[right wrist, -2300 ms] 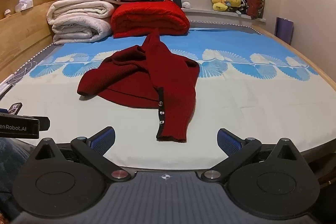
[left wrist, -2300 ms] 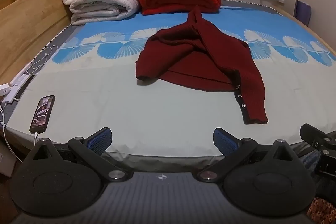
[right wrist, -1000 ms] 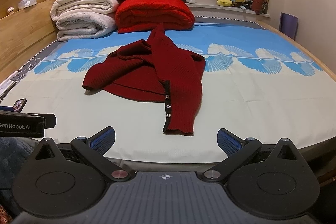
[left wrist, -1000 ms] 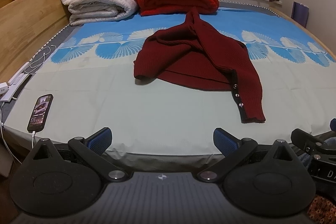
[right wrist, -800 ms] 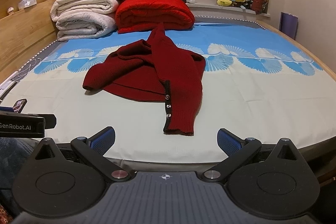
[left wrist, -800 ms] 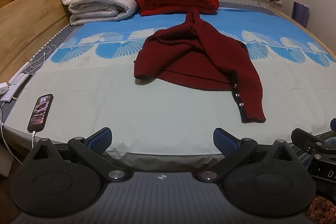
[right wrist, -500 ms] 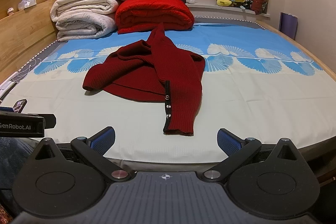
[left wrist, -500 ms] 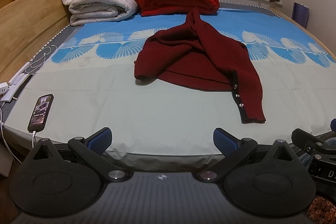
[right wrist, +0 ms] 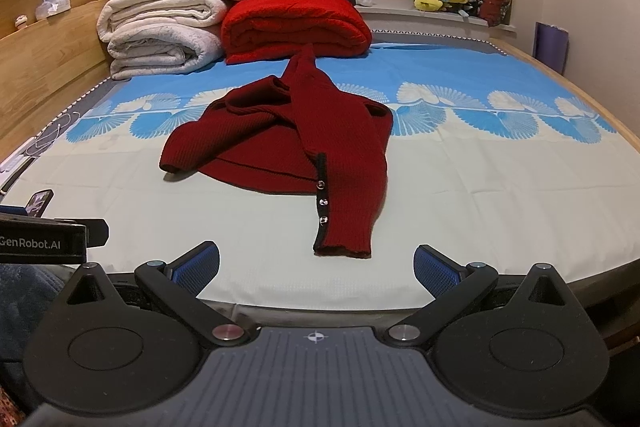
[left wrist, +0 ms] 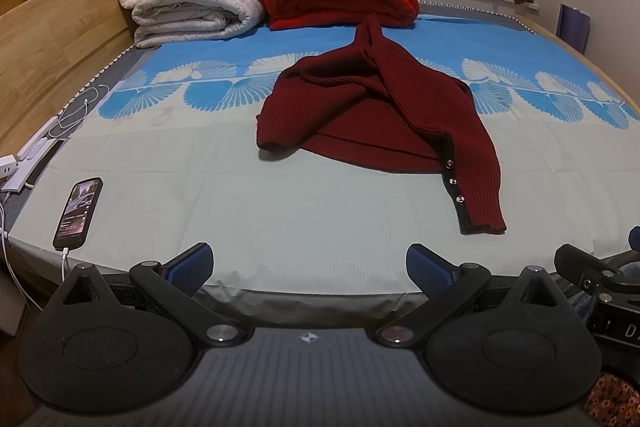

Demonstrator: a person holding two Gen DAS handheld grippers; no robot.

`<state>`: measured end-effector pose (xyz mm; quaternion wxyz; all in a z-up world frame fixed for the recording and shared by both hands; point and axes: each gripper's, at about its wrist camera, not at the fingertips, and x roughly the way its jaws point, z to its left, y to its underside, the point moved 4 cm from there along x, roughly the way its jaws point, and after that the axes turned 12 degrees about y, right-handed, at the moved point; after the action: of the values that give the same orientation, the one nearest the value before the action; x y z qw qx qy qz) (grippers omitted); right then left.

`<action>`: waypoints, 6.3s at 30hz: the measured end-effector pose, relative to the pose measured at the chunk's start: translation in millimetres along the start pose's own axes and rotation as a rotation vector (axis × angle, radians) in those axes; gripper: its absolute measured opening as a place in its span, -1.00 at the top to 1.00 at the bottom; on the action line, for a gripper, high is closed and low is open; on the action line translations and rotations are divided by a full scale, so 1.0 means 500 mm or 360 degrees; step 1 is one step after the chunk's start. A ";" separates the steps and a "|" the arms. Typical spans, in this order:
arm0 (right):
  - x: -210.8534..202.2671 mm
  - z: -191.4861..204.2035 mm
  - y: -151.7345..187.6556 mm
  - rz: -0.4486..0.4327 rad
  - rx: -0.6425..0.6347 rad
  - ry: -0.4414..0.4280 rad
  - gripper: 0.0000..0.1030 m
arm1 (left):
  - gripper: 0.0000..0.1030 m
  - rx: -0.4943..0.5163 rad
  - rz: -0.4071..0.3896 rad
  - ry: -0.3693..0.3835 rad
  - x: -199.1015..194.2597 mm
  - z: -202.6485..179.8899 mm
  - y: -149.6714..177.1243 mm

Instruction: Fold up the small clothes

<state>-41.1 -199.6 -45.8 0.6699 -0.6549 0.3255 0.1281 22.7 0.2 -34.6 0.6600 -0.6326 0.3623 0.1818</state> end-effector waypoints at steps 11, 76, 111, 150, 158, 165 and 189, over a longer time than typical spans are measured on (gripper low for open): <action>0.003 0.001 0.002 -0.0003 -0.0001 -0.0005 -0.99 | -0.99 0.0000 0.0004 -0.0002 0.002 0.000 0.001; 0.648 -0.089 -0.311 0.0277 0.0031 -0.0272 0.66 | 0.00 -0.0574 0.0164 0.0131 0.719 0.306 -0.359; 0.581 -0.226 -0.167 0.0461 0.0032 -0.0148 0.75 | 0.63 -0.0365 0.0570 0.0246 0.555 0.369 -0.131; 0.623 -0.412 -0.155 0.0347 0.1050 0.0333 -0.53 | 0.76 0.0835 0.0317 0.0686 0.700 -0.216 -0.201; 0.627 -0.410 -0.150 0.0356 0.1057 0.0353 -0.53 | 0.77 0.0367 -0.0217 0.0194 0.584 0.088 -0.524; 0.642 -0.384 -0.154 0.0393 0.1018 0.0325 -0.53 | -0.08 -0.0346 -0.0435 -0.0876 0.530 0.650 -0.651; 0.678 -0.288 -0.078 0.0638 0.0493 0.0100 -0.64 | -0.88 -0.0454 0.0340 -0.0129 0.504 0.323 0.018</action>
<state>199.5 -428.3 -209.5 0.7131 -0.4706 0.4851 0.1866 225.8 102.3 -229.5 0.5546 -0.6697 0.3710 0.3259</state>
